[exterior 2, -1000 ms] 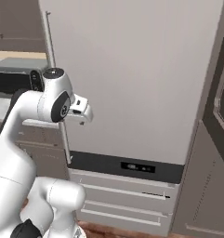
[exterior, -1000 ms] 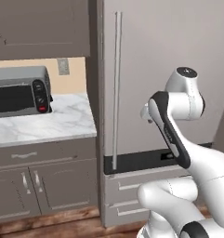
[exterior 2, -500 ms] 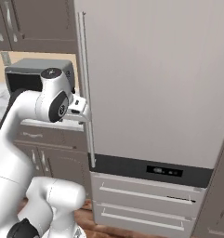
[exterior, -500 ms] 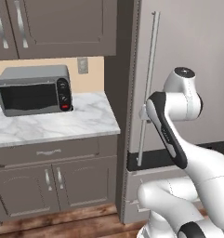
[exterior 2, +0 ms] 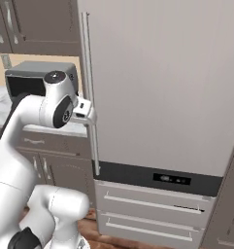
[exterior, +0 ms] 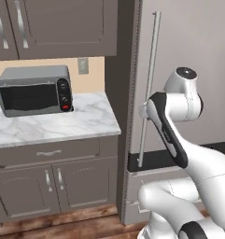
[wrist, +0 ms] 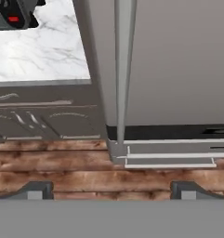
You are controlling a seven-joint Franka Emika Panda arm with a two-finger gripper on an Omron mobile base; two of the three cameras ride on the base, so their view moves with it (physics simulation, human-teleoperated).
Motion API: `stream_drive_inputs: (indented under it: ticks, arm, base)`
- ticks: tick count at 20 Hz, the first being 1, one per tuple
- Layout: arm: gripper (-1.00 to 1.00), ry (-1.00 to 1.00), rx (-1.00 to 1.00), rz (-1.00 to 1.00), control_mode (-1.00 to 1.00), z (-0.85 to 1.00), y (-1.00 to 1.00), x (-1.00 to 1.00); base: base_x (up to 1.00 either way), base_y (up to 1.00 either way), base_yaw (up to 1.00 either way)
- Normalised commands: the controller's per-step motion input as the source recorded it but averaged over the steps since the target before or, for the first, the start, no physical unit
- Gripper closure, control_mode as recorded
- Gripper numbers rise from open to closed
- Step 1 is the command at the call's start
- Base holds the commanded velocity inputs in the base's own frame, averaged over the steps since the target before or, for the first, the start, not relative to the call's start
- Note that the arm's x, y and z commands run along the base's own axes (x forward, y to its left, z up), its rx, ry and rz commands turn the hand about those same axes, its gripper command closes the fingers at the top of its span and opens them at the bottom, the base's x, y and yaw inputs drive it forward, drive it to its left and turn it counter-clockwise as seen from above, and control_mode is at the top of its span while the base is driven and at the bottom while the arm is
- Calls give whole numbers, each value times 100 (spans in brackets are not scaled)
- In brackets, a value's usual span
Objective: There is a bowl on the dining counter. Grab a lemon wedge from the fridge and place it in the bowl. Then get the liquor bottle and glass cup from the cabinet and place them next to the bowl.
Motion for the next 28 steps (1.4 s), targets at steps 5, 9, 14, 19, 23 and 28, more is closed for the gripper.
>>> stream_drive_inputs:
  ticks: [5, 9, 14, 19, 23, 28]
  arm:
    - [-100, -15, 0, 0, -100, 1, 0, 86]
    - [-100, -7, 0, 0, -100, 0, 0, 90]
    - [-100, 0, 0, 0, -100, 0, -35, 41]
    - [-100, -1, 1, 0, -100, -18, -32, 43]
    - [-100, -6, 0, 1, -100, -21, 0, 39]
    - [-100, -17, 0, 8, -100, -4, 10, 4]
  base:
    - [0, 0, 0]
    - [0, 0, 0]
    - [0, 0, 0]
    - [0, 0, 0]
    - [0, 0, 0]
    - [0, 0, 0]
